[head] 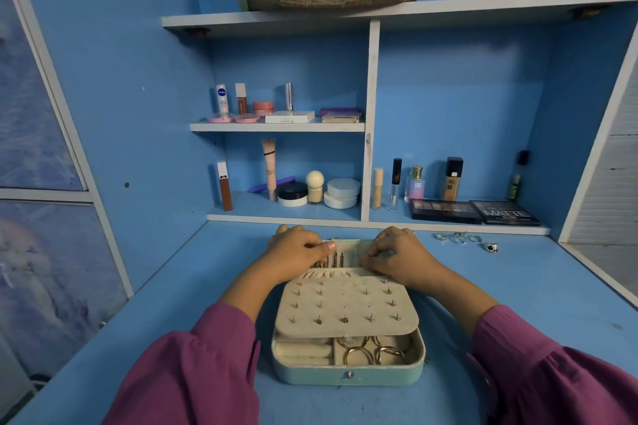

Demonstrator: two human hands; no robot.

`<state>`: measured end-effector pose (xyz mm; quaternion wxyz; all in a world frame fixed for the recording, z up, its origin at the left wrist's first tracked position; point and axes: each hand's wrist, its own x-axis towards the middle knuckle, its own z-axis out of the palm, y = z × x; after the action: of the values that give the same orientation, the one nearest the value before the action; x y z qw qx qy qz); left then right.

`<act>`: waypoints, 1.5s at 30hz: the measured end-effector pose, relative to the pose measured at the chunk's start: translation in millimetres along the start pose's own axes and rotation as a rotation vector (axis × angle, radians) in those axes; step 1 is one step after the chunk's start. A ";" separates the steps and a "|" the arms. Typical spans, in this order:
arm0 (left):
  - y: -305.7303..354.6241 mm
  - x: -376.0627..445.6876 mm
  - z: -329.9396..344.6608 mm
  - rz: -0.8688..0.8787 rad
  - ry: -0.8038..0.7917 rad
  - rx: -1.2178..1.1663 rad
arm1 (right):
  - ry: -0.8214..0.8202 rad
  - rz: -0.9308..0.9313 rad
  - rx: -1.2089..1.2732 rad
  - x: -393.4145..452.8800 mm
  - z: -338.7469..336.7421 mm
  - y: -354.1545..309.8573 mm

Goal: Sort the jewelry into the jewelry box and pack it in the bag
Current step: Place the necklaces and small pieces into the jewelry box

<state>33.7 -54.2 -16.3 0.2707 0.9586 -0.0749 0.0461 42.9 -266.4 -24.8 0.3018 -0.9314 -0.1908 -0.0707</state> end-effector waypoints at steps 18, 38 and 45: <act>-26.7 -7.2 -3.3 -0.026 0.085 -0.175 | -0.044 -0.021 0.053 -6.6 -16.0 15.2; -33.5 -33.2 -27.2 -0.102 -0.087 -0.398 | -0.240 0.191 0.408 -26.6 -32.3 18.1; -47.5 -46.9 -43.7 -0.102 -0.271 -0.555 | -0.469 0.137 0.665 -31.6 -47.1 32.6</act>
<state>-6.5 14.3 -9.6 0.5115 0.8482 -0.0719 -0.1177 26.1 -328.3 -11.9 0.5388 -0.7844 -0.2046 0.2294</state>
